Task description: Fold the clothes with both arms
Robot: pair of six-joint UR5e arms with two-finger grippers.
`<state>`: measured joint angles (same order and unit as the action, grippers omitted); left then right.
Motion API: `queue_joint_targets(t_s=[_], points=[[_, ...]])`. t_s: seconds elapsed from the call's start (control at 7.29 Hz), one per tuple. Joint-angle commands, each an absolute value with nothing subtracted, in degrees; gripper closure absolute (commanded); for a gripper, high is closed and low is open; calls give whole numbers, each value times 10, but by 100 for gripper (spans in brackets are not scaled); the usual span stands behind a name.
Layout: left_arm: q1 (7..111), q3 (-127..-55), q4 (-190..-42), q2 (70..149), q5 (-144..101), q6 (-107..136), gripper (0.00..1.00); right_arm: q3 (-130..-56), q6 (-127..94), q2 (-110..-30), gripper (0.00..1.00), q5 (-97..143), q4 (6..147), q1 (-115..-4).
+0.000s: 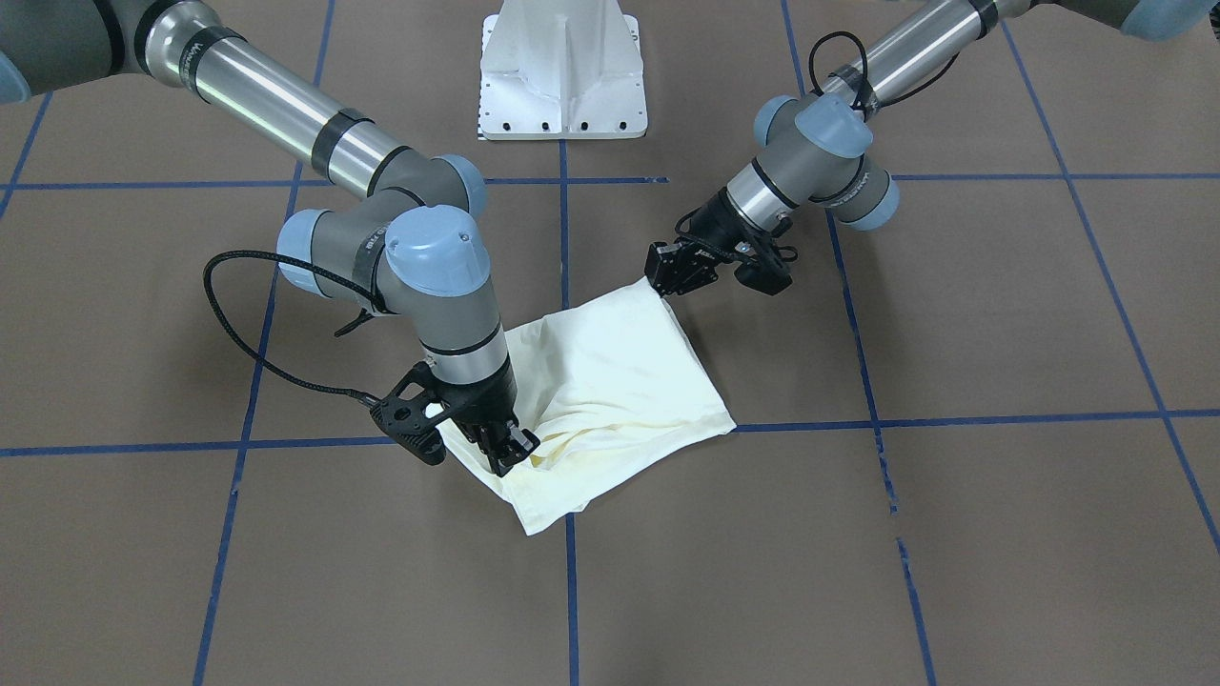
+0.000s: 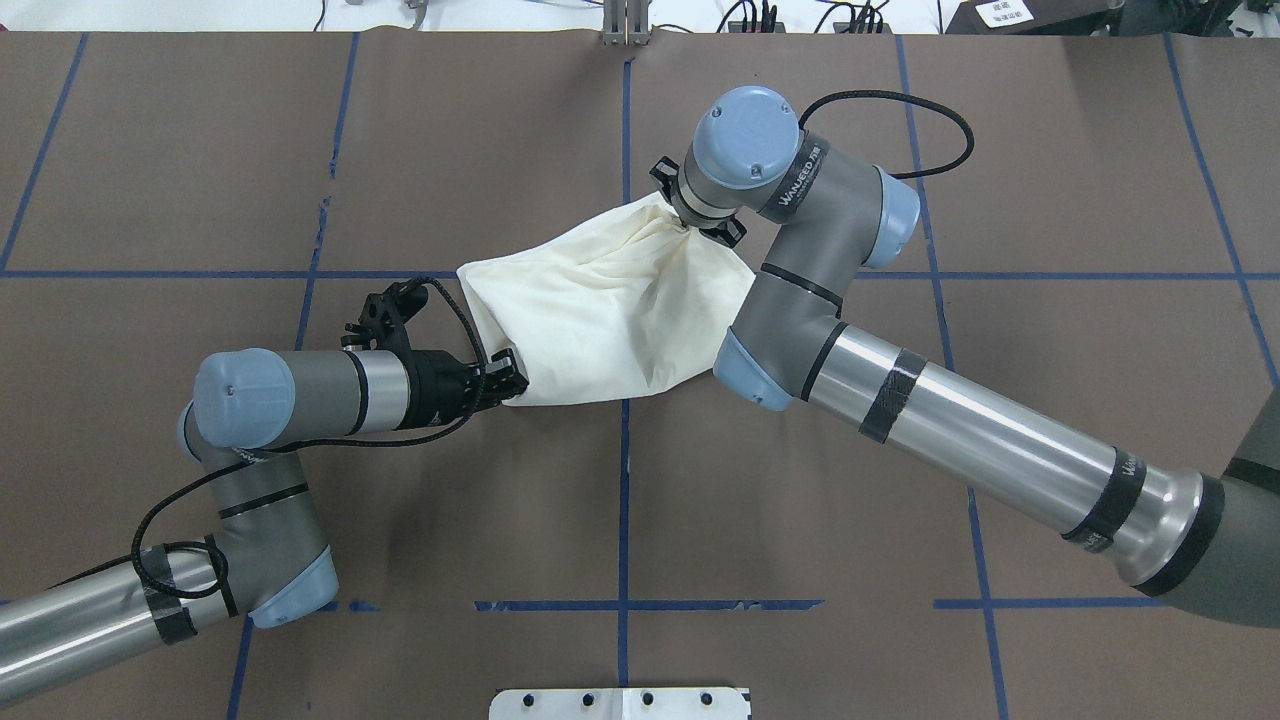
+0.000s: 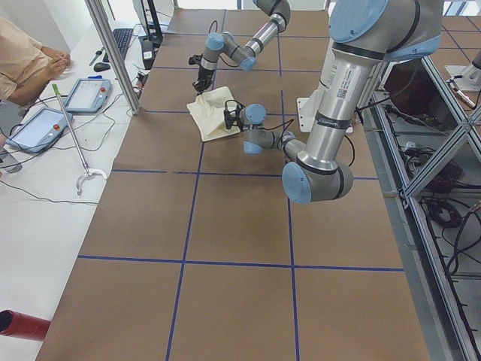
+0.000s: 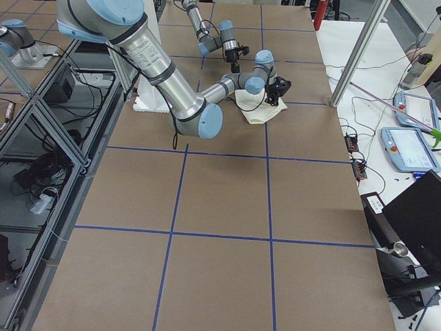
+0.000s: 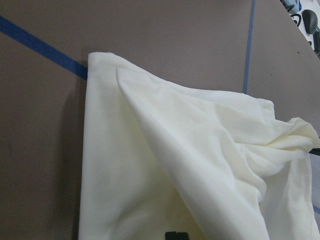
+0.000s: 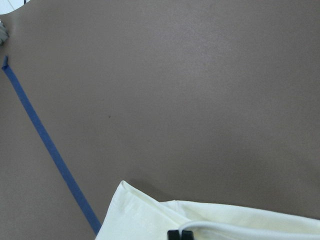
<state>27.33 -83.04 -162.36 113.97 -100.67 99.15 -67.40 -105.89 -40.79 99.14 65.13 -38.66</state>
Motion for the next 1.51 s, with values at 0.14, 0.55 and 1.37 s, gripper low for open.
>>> queue_joint_targets(t_s=[0.14, 0.55, 1.37], points=[[239, -838, -1631, 1135, -1015, 993, 100, -671, -1058, -410, 100, 991, 650, -387], [215, -846, -1630, 1131, -1013, 993, 100, -664, -1058, -410, 100, 991, 650, -387], [253, -962, -1468, 1128, -998, 998, 100, -658, -1010, -401, 0, 1010, 652, -421]])
